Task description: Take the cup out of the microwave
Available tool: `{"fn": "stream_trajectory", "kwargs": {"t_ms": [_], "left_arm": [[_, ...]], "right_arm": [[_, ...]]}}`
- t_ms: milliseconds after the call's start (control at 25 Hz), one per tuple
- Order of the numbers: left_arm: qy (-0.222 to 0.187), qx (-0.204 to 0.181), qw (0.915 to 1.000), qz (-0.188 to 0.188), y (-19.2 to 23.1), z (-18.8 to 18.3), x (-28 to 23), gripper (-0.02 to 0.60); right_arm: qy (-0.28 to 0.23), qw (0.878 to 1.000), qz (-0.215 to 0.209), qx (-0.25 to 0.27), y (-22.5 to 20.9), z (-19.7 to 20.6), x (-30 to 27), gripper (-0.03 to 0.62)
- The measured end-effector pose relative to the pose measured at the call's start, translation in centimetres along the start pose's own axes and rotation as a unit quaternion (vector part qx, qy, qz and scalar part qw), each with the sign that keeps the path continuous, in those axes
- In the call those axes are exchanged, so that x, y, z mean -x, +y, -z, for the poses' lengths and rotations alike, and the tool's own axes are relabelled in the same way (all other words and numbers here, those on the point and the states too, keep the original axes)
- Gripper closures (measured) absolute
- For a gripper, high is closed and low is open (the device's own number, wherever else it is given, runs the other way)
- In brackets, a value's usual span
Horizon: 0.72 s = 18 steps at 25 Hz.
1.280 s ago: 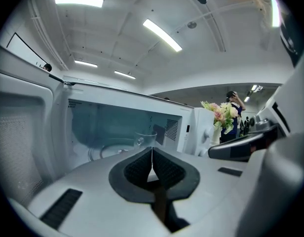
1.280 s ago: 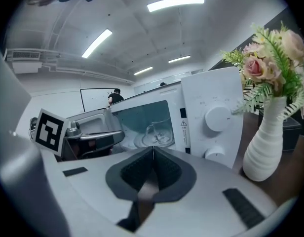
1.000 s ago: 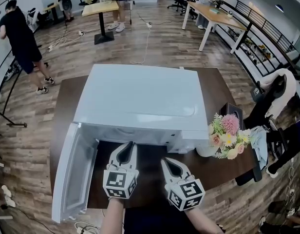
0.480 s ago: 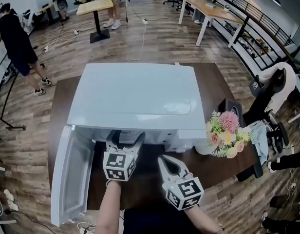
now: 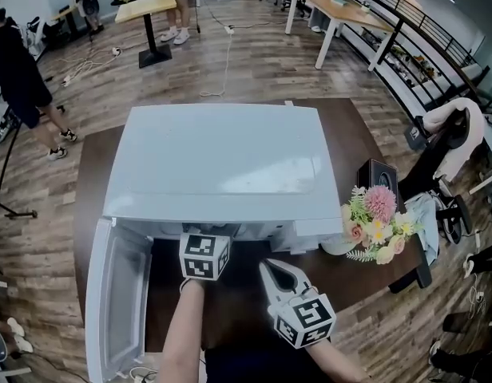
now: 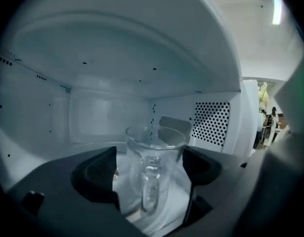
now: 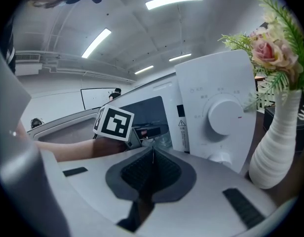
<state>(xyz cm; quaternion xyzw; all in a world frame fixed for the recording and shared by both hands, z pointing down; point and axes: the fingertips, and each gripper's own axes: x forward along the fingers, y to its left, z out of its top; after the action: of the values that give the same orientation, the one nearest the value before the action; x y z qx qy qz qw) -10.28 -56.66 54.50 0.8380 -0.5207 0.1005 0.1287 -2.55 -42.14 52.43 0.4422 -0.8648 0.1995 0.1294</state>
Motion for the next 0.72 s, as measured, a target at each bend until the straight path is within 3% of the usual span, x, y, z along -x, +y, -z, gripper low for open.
{"fn": "stream_trajectory", "kwargs": {"t_ms": [360,720], "left_arm": [[0.013,-0.027,0.9991,0.031,-0.8,0.3,-2.5,0.190],[0.013,-0.032,0.9993,0.016,-0.3,0.4,-3.1,0.201]], "right_arm": [[0.014,1.000,-0.008,-0.003,-0.1,0.4,-1.0,0.600],[0.019,1.000,-0.006,-0.010,-0.8,0.7,-1.2,0.600]]}}
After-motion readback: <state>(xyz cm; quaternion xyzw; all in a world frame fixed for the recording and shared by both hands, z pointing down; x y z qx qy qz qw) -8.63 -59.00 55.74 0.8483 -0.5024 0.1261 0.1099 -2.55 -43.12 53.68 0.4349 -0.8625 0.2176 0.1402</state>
